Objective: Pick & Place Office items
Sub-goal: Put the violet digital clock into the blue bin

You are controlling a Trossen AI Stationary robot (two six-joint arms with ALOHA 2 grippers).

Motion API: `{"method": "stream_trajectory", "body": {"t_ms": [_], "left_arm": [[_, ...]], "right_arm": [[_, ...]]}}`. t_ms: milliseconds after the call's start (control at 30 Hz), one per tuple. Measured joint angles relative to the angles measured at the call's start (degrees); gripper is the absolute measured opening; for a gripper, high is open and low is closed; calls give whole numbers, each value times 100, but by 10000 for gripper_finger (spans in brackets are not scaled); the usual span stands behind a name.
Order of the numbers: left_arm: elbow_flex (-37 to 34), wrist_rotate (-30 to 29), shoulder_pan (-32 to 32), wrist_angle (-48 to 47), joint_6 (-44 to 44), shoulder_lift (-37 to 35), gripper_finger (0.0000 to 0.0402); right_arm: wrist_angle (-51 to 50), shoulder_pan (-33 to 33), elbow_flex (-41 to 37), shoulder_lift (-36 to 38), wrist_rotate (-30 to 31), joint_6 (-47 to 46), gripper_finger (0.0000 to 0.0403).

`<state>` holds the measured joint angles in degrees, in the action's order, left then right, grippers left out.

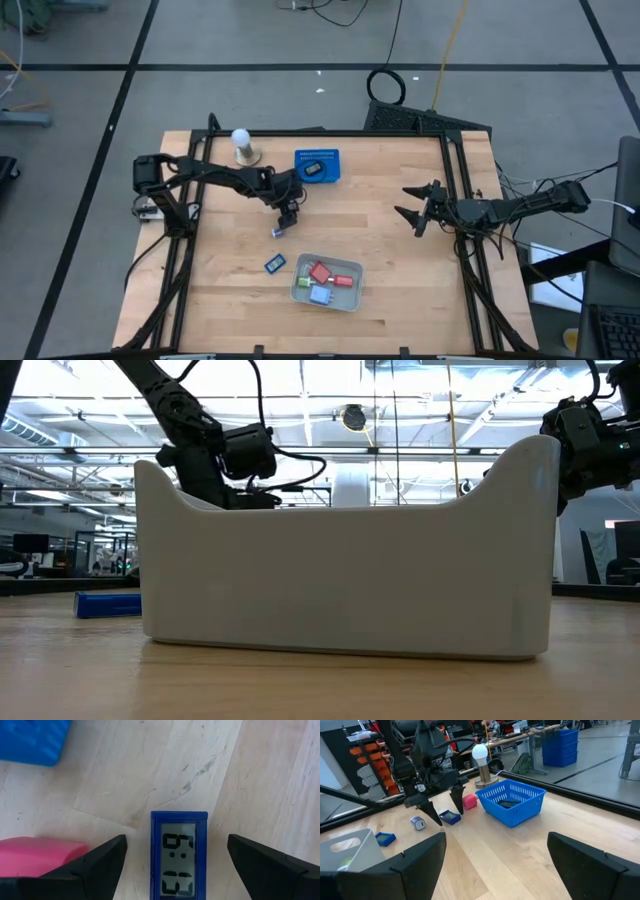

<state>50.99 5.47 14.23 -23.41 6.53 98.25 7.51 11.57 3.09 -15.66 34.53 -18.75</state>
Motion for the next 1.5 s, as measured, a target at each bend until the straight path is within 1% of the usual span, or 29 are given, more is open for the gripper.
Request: {"method": "stream_trajectory", "body": {"t_ms": [267,367,467,767,900,1033,1167,1267,1333,1467,1500], "left_arm": [[87,-151,-2,-139,-79,10,353],[87,-212,-2,-167,-81,11,340],[88,-256,1,-205,-81,11,307],[89,-304,5,-232,-75,10,180],[98,-277,1,-217,-63,0,143],[99,-266,1,-211,-42,-3,138],[98,-199,1,-211,4,-3,166],[98,-132,1,-213,89,1,175],[112,-94,1,-222,198,1,170],[357,144,-14,-308,397,13,137],[464,185,-21,-279,391,16,135]], "right_arm": [[76,1,0,0,-1,68,339],[142,1,-1,0,-3,149,339],[149,1,-1,0,-3,160,339],[149,1,-2,0,-4,162,339],[149,1,-1,0,-5,163,339],[149,1,-2,0,-5,165,339],[149,0,-2,0,-5,165,339],[129,1,-1,0,-5,165,339],[129,1,0,0,-7,165,339],[129,0,0,0,-7,160,339],[128,1,-1,0,-7,159,339]]}}
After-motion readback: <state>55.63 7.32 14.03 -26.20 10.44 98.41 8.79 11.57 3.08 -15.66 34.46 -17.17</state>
